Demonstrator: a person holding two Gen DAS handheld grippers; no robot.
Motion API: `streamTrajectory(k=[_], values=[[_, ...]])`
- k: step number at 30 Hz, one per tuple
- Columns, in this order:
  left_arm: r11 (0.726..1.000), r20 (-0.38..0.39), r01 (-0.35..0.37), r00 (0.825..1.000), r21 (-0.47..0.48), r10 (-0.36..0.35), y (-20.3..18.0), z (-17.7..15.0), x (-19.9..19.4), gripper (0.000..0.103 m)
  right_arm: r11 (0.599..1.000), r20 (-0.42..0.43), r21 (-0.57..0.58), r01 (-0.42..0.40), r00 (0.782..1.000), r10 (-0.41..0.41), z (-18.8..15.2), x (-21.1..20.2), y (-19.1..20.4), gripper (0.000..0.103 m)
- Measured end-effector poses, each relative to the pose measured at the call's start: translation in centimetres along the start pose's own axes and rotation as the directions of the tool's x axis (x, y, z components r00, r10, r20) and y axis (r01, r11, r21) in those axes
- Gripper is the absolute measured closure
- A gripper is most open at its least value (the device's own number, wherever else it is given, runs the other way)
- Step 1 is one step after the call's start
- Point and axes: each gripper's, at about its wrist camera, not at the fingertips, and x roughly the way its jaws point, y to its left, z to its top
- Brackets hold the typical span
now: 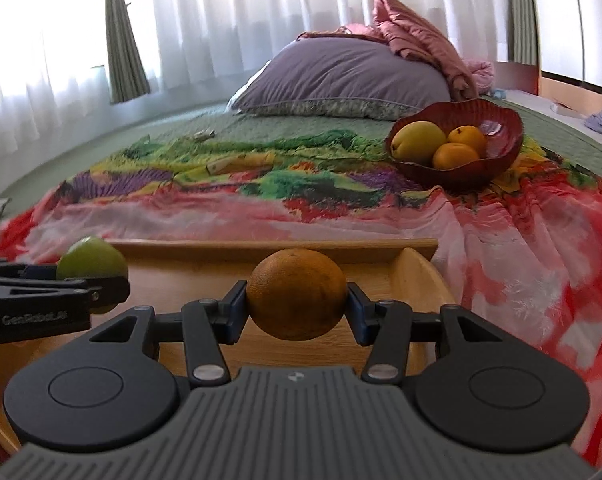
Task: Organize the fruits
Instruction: 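Carry the green apple and large orange over the bamboo tray with both grippers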
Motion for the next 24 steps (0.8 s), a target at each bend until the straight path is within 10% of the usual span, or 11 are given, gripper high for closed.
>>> streamTrajectory(k=[24], values=[[0.998, -0.043, -0.039, 0.998, 0.049, 0.041, -1.9, -0.7, 1.2, 0.050, 1.000, -0.045, -0.007, 0.007, 0.999, -0.007, -0.5, 0.9, -0.3, 0.049]])
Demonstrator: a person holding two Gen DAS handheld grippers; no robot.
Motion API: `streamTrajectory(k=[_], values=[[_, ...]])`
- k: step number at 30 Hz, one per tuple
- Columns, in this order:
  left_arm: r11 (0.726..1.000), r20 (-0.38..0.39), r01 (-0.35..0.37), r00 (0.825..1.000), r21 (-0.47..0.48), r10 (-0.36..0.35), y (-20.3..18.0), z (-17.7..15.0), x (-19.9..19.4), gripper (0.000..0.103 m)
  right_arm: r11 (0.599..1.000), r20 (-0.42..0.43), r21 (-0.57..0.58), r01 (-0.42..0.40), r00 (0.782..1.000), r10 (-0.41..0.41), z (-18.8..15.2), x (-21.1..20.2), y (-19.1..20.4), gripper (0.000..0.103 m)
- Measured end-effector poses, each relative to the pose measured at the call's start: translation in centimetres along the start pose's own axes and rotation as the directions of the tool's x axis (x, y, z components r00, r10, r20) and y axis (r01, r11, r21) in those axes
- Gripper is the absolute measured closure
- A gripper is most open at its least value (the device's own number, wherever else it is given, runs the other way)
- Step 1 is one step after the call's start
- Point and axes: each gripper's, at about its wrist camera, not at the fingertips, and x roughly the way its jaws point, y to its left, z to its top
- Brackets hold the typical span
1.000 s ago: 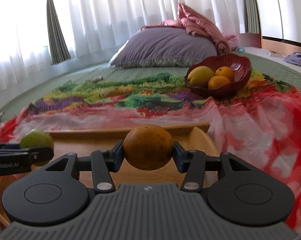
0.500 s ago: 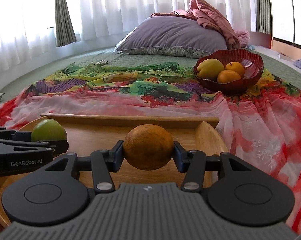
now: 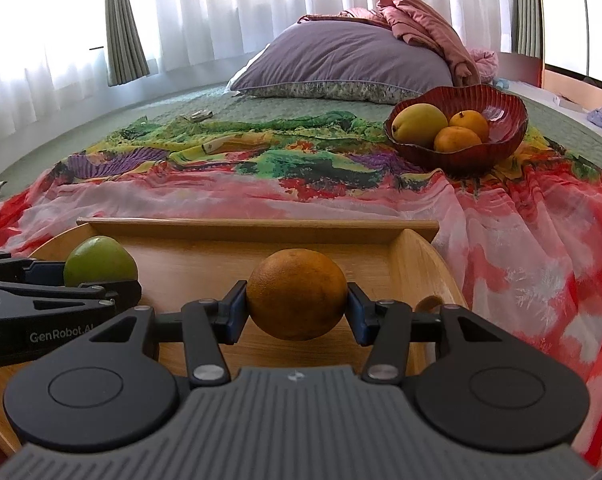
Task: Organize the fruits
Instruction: 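Carry the green apple and large orange over the bamboo tray with both grippers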
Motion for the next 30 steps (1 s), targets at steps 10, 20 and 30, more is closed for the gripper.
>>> streamTrajectory(k=[10, 20, 30], values=[[1.000, 0.002, -0.005, 1.000, 0.013, 0.005, -0.11, -0.06, 0.06, 0.049, 1.000, -0.017, 0.011, -0.003, 1.000, 0.003, -0.01, 0.40, -0.12, 0.049], [1.000, 0.002, -0.009, 1.000, 0.019, 0.009, -0.24, -0.08, 0.11, 0.050, 1.000, -0.033, 0.022, -0.007, 0.999, 0.008, -0.06, 0.72, -0.33, 0.049], [1.000, -0.002, -0.011, 1.000, 0.016, 0.011, -0.21, -0.05, 0.18, 0.048, 1.000, -0.033, 0.016, -0.003, 0.999, 0.004, -0.05, 0.75, -0.21, 0.048]])
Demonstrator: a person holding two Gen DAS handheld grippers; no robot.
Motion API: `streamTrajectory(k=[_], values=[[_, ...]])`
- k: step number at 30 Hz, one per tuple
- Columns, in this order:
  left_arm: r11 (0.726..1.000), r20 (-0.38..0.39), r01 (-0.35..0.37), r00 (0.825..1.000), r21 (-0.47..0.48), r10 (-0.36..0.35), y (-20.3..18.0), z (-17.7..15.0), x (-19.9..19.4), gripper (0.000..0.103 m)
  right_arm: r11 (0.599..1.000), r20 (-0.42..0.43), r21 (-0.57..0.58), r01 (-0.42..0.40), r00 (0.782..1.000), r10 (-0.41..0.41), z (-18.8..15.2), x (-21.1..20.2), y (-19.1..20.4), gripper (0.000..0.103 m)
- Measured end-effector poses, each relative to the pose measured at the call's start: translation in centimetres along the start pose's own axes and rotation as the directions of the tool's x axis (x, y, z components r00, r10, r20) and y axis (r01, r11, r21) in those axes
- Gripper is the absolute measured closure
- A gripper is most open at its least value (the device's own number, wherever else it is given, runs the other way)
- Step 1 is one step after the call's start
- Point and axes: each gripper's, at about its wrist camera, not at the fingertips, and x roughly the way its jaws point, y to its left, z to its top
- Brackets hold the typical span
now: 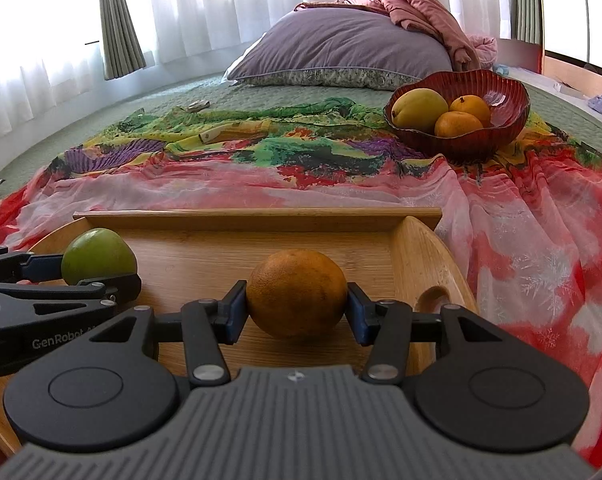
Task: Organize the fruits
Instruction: 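Carry the green apple and large orange over the bamboo tray with both grippers, then open both grippers to set the apple and orange on the tray, then withdraw both grippers from the tray toward the remaining fruit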
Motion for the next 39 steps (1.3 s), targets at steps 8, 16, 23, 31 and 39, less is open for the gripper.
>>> streamTrajectory(k=[8, 16, 23, 31, 39], values=[[1.000, -0.015, -0.009, 1.000, 0.020, 0.009, 0.0, -0.1, 0.2, 0.043, 1.000, 0.001, -0.007, 0.018, 1.000, -0.018, 0.0, -0.1, 0.3, 0.043], [0.999, -0.011, -0.030, 0.999, 0.022, 0.030, 0.1, -0.2, -0.5, 0.030, 1.000, 0.011, 0.020, 0.020, 1.000, -0.020, 0.1, -0.7, -0.1, 0.029], [0.998, 0.031, -0.041, 0.999, 0.041, 0.040, 0.6, -0.6, -3.6, 0.019, 1.000, 0.048, -0.005, 0.030, 0.998, -0.030, -0.3, -2.7, 0.1, 0.021], [1.000, 0.081, 0.004, 0.997, 0.018, -0.005, 2.3, -3.2, -9.7, 0.007, 0.999, 0.128, -0.003, 0.054, 0.990, -0.053, -2.2, -8.0, 0.6, 0.012], [0.999, 0.084, 0.047, 0.995, -0.005, -0.046, 3.4, -8.2, -14.4, 0.003, 0.997, 0.155, -0.042, 0.060, 0.987, -0.053, -6.5, -13.2, 2.5, 0.011]])
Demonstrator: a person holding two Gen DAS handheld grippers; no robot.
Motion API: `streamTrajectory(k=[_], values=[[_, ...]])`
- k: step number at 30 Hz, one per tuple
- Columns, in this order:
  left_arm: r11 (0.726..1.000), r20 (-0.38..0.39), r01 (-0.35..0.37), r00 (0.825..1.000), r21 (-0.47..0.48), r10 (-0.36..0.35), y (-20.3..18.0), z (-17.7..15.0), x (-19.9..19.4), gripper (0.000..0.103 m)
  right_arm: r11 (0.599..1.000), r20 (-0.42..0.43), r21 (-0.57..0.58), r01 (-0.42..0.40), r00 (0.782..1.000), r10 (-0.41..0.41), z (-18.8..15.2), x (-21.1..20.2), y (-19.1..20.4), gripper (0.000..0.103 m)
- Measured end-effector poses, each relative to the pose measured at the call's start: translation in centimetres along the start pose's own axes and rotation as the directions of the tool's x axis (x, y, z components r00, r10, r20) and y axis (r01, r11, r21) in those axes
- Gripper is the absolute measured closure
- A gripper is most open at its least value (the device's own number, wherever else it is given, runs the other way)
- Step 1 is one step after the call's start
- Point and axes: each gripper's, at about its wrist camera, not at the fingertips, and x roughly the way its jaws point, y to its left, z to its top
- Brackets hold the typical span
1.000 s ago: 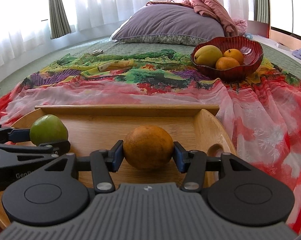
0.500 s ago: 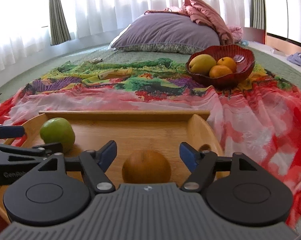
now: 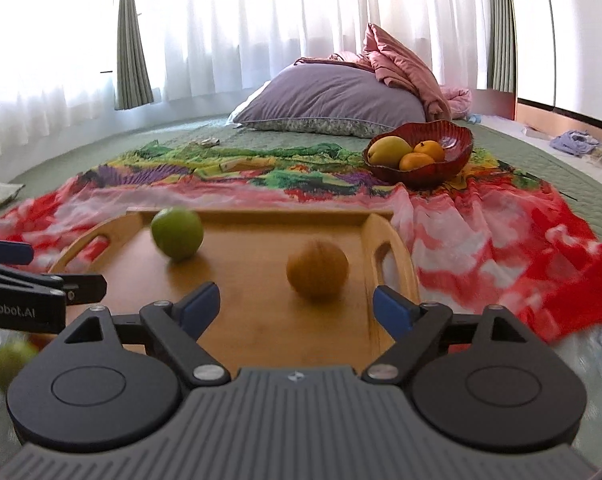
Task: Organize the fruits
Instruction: 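Withdraw both grippers from the tray toward the remaining fruit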
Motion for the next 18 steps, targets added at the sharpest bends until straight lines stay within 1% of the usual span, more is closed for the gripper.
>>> streamTrajectory(k=[6, 10, 13, 15, 18], values=[[1.000, 0.001, -0.006, 1.000, -0.020, 0.006, 0.2, -3.3, -2.8, 0.000, 1.000, 0.021, 0.010, -0.014, 1.000, 0.013, -2.4, -3.5, 0.4, 0.010], [0.998, 0.008, 0.000, 1.000, -0.057, 0.000, 0.5, -5.0, -3.9, 0.000, 0.999, 0.040, 0.026, -0.034, 0.999, 0.033, -3.6, -5.2, 0.4, 0.010], [0.995, 0.009, 0.016, 1.000, -0.096, -0.016, 0.9, -6.2, -4.5, 0.000, 0.999, 0.048, 0.016, -0.035, 0.998, 0.035, -4.3, -6.0, 0.7, 0.010], [0.992, 0.029, 0.021, 0.999, -0.122, -0.017, 1.1, -7.1, -5.0, 0.000, 0.999, 0.061, 0.009, -0.031, 0.998, 0.031, -4.9, -6.5, 0.9, 0.010], [0.992, 0.049, 0.010, 0.999, -0.127, -0.004, 1.1, -8.0, -5.5, 0.000, 0.999, 0.083, 0.012, -0.053, 0.995, 0.052, -5.8, -7.1, 1.1, 0.010]])
